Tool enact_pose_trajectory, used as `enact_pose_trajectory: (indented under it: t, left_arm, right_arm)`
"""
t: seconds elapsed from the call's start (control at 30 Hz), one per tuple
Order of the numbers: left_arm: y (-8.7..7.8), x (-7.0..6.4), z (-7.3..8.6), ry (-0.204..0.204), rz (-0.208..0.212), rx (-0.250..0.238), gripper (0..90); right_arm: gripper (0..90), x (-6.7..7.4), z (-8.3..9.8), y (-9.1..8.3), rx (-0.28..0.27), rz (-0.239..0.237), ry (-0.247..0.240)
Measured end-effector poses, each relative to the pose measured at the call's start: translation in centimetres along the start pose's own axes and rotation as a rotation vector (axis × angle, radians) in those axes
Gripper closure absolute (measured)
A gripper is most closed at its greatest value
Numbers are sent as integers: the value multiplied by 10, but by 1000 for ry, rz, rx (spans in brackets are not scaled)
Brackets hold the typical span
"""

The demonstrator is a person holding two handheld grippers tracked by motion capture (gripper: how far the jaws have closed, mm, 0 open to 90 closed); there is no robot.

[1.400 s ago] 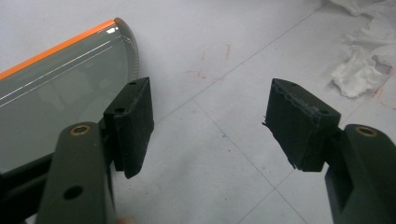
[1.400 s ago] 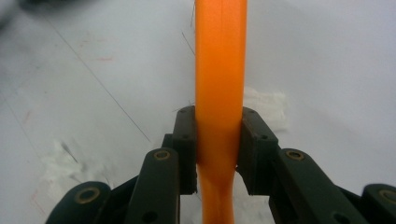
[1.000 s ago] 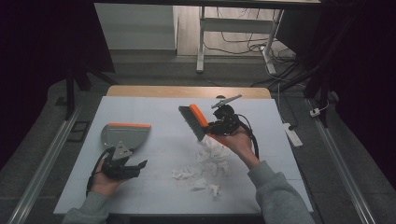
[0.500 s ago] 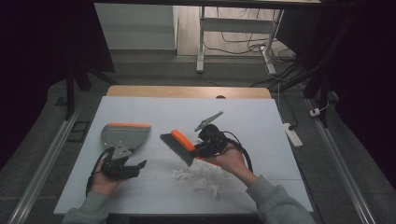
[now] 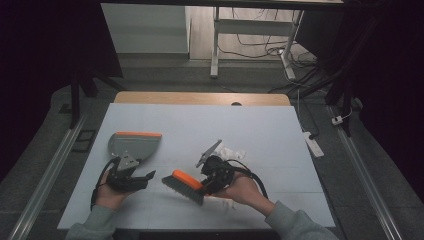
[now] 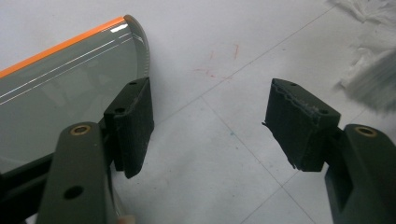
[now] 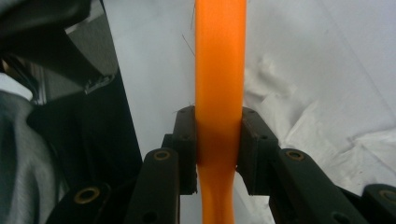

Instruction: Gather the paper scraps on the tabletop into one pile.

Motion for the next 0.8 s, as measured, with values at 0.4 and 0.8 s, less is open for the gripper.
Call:
enact_pose_trajectory:
  t: [0.4,0.8]
  left_arm:
    - [0,0,0,1,0,3,329]
    - [0,0,0,0,2,5,329]
  right_arm:
    - [709,-42,-1,-5,-26,115,101]
    - [709,-68,-1,-42,-156,184,154]
Point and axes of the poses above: each handheld gripper's, and its own axes: y roughly forward along the jaws, z roughly out of its underside, x roughly to its left, the point moved 7 cm from there along y, roughly forward along the jaws, and after that the axes turned 15 degrees about y, right-handed, at the moved point
